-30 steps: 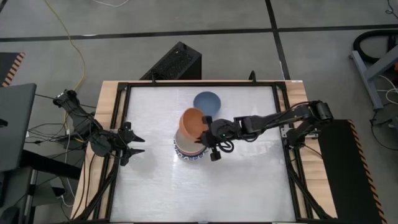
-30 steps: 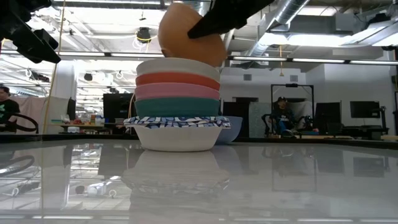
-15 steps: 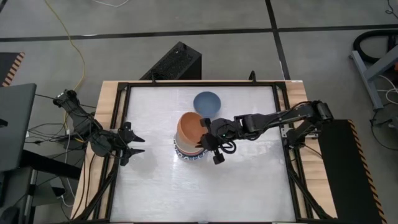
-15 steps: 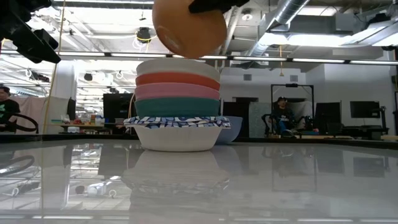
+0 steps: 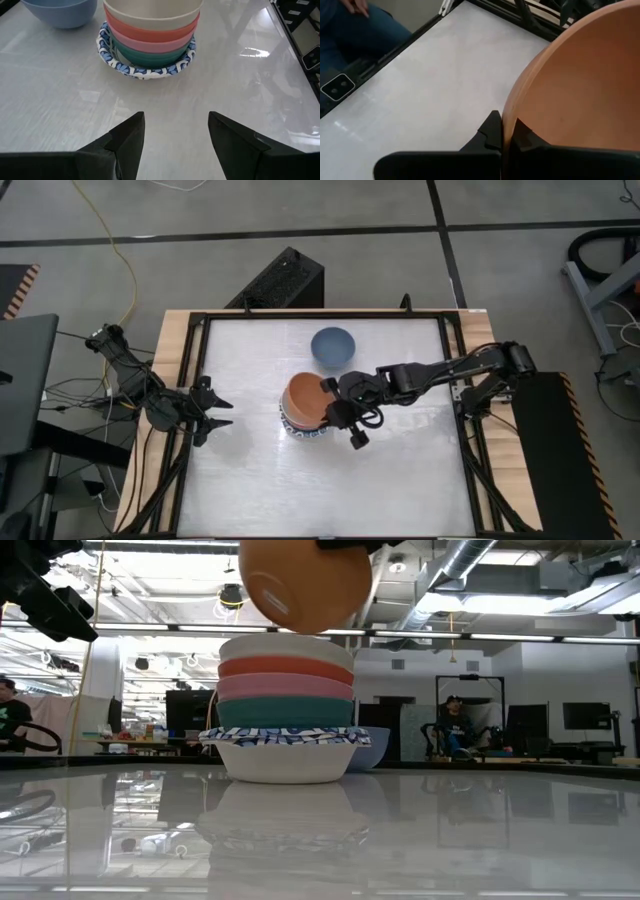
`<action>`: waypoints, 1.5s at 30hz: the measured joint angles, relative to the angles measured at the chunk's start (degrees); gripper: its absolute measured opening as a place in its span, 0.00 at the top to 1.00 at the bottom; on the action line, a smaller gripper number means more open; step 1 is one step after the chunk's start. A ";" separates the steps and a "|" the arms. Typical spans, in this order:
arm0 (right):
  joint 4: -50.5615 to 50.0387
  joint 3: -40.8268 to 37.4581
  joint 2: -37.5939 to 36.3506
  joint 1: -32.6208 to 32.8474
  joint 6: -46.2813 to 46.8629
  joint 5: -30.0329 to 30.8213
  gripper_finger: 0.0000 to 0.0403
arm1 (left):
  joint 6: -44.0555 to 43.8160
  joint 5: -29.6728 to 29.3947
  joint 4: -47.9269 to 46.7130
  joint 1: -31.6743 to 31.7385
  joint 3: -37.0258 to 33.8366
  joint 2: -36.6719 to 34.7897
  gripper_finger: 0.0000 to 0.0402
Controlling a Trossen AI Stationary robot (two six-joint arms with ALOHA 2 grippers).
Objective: Nest bowls inside each other
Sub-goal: Stack the peach bowl on top of the white bowl
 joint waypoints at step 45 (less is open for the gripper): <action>-9.42 7.37 7.45 -1.22 -6.39 0.74 0.97 | -0.01 0.00 -0.21 -0.01 0.00 0.00 0.48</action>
